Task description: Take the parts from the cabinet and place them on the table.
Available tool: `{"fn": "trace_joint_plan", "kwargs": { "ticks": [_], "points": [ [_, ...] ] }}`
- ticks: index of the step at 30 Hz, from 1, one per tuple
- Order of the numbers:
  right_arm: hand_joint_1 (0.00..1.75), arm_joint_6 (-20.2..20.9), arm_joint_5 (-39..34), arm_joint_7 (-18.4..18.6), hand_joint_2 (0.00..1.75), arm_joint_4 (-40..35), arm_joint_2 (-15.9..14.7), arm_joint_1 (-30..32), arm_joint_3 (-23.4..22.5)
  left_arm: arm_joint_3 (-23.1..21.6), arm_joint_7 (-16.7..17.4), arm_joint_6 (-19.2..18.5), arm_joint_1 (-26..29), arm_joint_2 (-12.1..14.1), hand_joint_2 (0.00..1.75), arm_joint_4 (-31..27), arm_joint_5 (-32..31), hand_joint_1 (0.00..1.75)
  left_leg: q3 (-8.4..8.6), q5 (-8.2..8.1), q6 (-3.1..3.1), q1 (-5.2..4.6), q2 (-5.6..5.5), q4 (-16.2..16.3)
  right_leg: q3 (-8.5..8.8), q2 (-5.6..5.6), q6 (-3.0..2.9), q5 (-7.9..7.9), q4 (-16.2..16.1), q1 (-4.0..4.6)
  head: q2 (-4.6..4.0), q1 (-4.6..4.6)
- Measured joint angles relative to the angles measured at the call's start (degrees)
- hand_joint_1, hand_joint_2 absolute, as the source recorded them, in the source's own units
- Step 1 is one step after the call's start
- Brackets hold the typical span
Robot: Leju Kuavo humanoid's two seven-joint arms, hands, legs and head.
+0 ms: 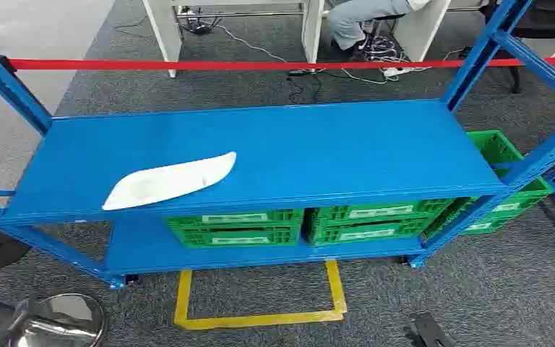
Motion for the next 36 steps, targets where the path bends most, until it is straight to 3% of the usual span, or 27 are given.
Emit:
{"fn": "trace_joint_plan", "kwargs": {
  "ticks": [9,14,16,20,22,26,30,36],
  "points": [
    [0.00,-3.3,-2.4,1.5,1.75,-3.7,-2.5,-0.6,6.1,1.0,-4.0,0.0,1.6,0.3,1.75,-15.3,-6.0,0.00,-0.02,0.00,0.00,0.00,-0.01,0.0,-0.03,0.00,0.00,0.00,0.0,0.00,0.00,0.02],
    [0.00,-3.7,-2.1,2.4,1.75,-4.8,-3.3,-0.7,7.4,0.4,-5.2,1.7,1.6,1.8,1.75,-18.8,-8.1,0.00,0.00,0.00,0.00,0.00,-0.01,0.0,-0.07,0.00,0.00,0.00,0.0,0.00,0.00,0.00],
    [0.00,-2.9,-1.2,3.0,1.75,-4.9,-3.4,-1.0,7.7,-1.0,-2.8,2.3,1.1,3.5,1.75,-19.2,-10.0,0.00,0.01,0.00,0.00,0.00,-0.02,0.0,-0.32,-0.02,0.00,0.00,0.0,0.00,0.00,0.00],
    [0.00,-0.6,1.4,5.0,1.75,-4.8,-3.4,-2.0,7.9,-5.6,9.0,2.6,-2.1,8.0,1.75,-18.9,-14.0,0.00,0.00,0.01,-0.01,0.01,-0.03,0.0,-0.63,-0.04,-0.01,-0.01,0.0,0.01,0.00,0.00],
    [0.00,0.3,2.6,5.6,1.75,-4.7,-3.4,-2.5,7.9,-7.5,12.6,2.7,-4.3,9.9,1.75,-18.3,-15.0,0.00,0.00,0.06,0.02,0.01,-0.03,0.0,-0.54,-0.04,-0.02,0.02,0.0,0.01,0.00,-0.02],
    [0.00,7.3,6.9,6.6,1.75,-2.4,-3.3,-3.8,7.3,-11.1,19.4,1.7,-9.9,14.0,1.75,-15.4,-17.8,0.00,-0.10,0.23,0.04,0.00,-0.04,0.0,-0.15,-0.03,0.05,0.17,0.0,0.00,0.00,0.00],
    [0.00,11.4,9.9,6.7,1.75,1.2,-2.7,-4.4,5.2,-13.7,23.3,-0.1,-15.5,17.0,1.75,-11.2,-19.3,0.00,-0.10,0.23,0.05,0.00,-0.08,0.0,-0.14,-0.01,0.06,0.18,0.0,-0.01,0.00,0.00],
    [0.00,13.7,13.4,8.0,1.75,4.7,-1.4,-4.8,2.6,-17.6,25.5,-3.4,-23.2,20.1,1.75,-4.7,-21.4,0.00,-0.11,0.27,0.08,0.00,-0.08,0.0,-0.18,-0.02,0.04,0.23,0.0,-0.01,0.00,0.00]
  ]
}}
